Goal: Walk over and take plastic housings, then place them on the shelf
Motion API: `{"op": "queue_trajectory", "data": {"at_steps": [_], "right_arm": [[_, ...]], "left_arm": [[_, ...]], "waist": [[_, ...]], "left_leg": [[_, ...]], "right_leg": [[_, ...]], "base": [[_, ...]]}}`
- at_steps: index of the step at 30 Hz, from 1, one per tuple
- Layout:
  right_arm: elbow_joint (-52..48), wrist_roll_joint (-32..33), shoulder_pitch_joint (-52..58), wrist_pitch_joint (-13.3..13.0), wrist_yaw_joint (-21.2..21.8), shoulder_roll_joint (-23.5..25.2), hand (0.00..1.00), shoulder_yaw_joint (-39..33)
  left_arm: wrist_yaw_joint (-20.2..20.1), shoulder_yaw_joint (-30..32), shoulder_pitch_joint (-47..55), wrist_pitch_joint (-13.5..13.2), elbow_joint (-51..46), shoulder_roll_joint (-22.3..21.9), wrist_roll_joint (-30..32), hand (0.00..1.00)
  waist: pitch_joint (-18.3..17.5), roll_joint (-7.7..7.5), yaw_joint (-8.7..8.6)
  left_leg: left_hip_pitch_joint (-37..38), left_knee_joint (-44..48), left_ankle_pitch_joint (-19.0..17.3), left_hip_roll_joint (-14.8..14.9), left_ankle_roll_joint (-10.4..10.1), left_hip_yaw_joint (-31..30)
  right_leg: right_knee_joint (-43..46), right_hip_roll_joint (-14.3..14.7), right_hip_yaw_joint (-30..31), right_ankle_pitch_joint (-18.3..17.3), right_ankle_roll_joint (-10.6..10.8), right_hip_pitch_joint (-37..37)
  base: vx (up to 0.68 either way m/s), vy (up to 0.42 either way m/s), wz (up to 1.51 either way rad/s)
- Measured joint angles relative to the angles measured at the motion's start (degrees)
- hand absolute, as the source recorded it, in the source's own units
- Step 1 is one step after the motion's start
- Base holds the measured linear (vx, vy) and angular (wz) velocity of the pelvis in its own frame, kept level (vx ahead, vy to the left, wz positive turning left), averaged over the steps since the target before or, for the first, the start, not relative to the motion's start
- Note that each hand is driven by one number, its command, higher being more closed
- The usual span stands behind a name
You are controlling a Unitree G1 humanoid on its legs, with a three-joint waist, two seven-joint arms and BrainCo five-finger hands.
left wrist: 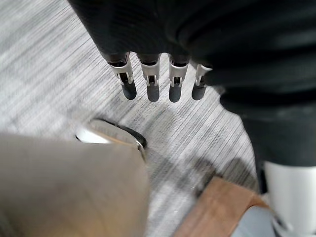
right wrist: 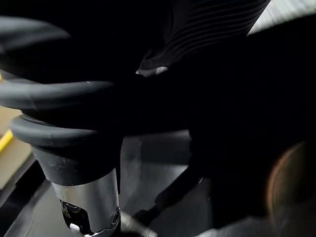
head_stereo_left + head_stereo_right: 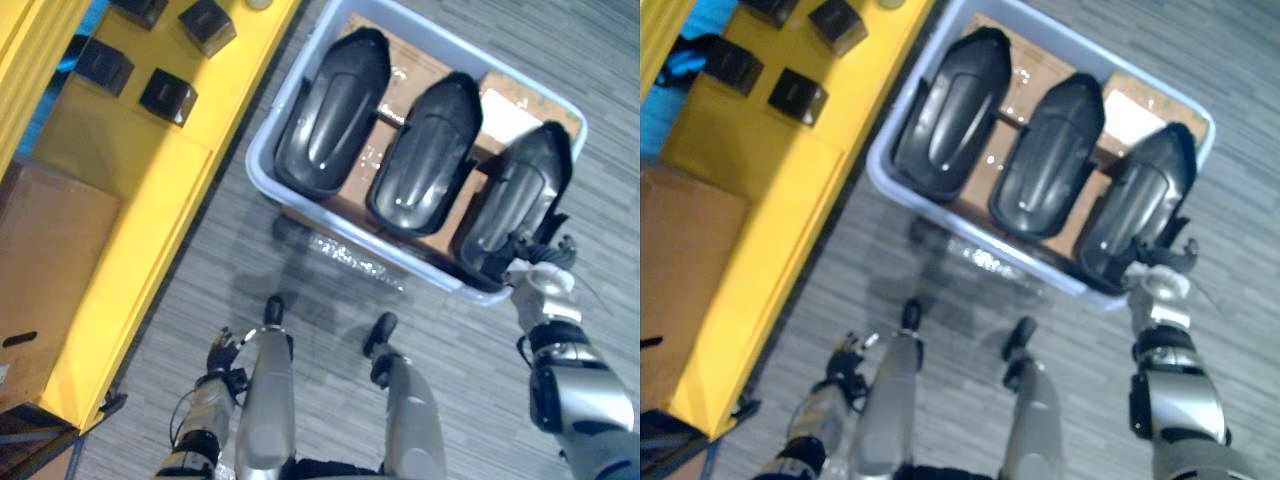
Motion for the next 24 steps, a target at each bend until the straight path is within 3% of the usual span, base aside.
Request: {"op": "queue_trajectory", "data": {"at_steps": [3,4,12,19,24], "right_arm": [[-3.2,-0.6,-0.7,0.6,-0.4,-0.2,0.0,0.1],[-4.0,-0.6,-0.8,1.0,-0.4,-0.3,1.0,0.3],[-5.6,-3.4,-1.2,6.4,1.6,-4.2,1.0,1.7],[-5.9,-4.1,-1.2,7.8,5.6,-4.3,1.0,4.8],[-6.0,-6.4,-1.2,8.3,6.1,-3.7,1.0,4.9]], "left_arm": [[-0.6,1.0,0.0,0.0,-1.0,-1.1,0.0,0.0],[-0.7,1.1,0.0,-0.1,-1.1,-1.1,0.0,0.0],[-1.8,1.5,0.2,-2.4,-2.3,-1.7,0.0,0.0],[-1.8,1.6,0.3,-2.9,-3.1,-2.3,-0.3,0.0],[-1.9,2.4,0.8,-2.8,-3.1,-2.4,-1.7,0.0]], "waist": [[0.1,0.31,-0.15],[0.1,0.32,-0.15],[0.1,0.37,-0.59],[0.1,0.38,-0.41],[0.1,0.35,-0.35]], "left_leg": [[-1.5,1.2,0.0,-0.3,0.0,0.0],[-1.8,1.6,0.0,-0.3,0.0,0.0],[-3.9,3.8,-0.3,-0.2,0.4,0.1],[-3.8,4.6,-0.5,0.3,0.7,0.1],[-3.8,5.0,-0.5,0.3,0.7,0.1]], "right_leg": [[2.2,-0.8,-0.1,-0.9,0.0,-1.5],[2.6,-0.9,-0.1,-1.0,0.0,-1.8],[6.4,-1.8,-0.1,-2.6,-0.3,-4.2],[7.3,-1.5,-0.1,-2.8,-0.6,-4.1],[7.4,-1.5,-0.1,-2.8,-0.5,-4.0]], "base": [[-0.02,0.009,0.1],[-0.01,0.008,0.07],[-0.04,0.003,0.03],[-0.04,-0.014,0.0],[-0.01,-0.002,0.0]]}}
